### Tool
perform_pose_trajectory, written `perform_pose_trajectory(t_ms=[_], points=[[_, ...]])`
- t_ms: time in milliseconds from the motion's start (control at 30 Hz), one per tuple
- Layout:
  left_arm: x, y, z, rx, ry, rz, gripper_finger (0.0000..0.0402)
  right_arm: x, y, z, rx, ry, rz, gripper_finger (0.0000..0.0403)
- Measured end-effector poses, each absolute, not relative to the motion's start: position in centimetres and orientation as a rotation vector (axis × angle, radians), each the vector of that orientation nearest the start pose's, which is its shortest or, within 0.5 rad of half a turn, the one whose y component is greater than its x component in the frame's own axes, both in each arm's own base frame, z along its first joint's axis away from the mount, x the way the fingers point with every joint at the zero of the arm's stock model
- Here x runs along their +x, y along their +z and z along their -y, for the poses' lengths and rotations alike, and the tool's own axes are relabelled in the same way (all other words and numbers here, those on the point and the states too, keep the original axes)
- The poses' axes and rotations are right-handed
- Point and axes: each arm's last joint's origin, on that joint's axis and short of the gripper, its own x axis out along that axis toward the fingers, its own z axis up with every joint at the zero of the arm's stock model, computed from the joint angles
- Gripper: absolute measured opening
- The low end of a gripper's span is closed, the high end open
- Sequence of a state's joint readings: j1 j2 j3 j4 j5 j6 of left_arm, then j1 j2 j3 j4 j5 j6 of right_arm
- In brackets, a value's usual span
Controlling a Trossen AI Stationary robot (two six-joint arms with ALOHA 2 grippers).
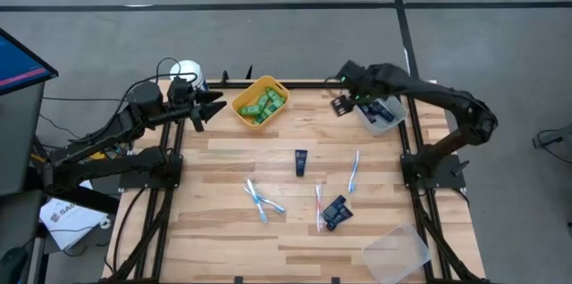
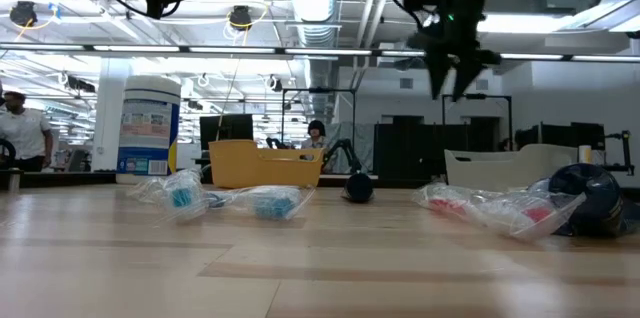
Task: Pick & Place Travel size toiletries
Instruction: Put the blue shave cream into the gray bin
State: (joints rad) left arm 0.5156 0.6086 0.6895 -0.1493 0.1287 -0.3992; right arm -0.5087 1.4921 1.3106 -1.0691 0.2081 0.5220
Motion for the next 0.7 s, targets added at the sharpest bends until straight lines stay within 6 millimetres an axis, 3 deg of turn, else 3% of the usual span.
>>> perform_pose_trajectory(t_ms=[100, 300, 433, 700], points=[[12.3, 32.7, -6.5, -0.415, 0.395, 0.013, 0.0232, 26.4, 29.0, 11.7, 0.647, -0.894, -0.997, 0.0223], [12.3, 32.7, -6.5, -0.415, 0.389, 0.011, 0.0232, 30.9, 26.9, 6.7, 0.727, -0.835, -0.948, 0.0225], [12.3, 32.7, -6.4, -0.416, 0.362, 0.006, 0.0232, 34.0, 24.5, 3.5, 0.725, -0.807, -1.006, 0.0225], [12.4, 32.7, -6.3, -0.420, 0.298, -0.006, 0.0232, 39.7, 21.5, -0.2, 0.712, -0.795, -1.086, 0.0225]])
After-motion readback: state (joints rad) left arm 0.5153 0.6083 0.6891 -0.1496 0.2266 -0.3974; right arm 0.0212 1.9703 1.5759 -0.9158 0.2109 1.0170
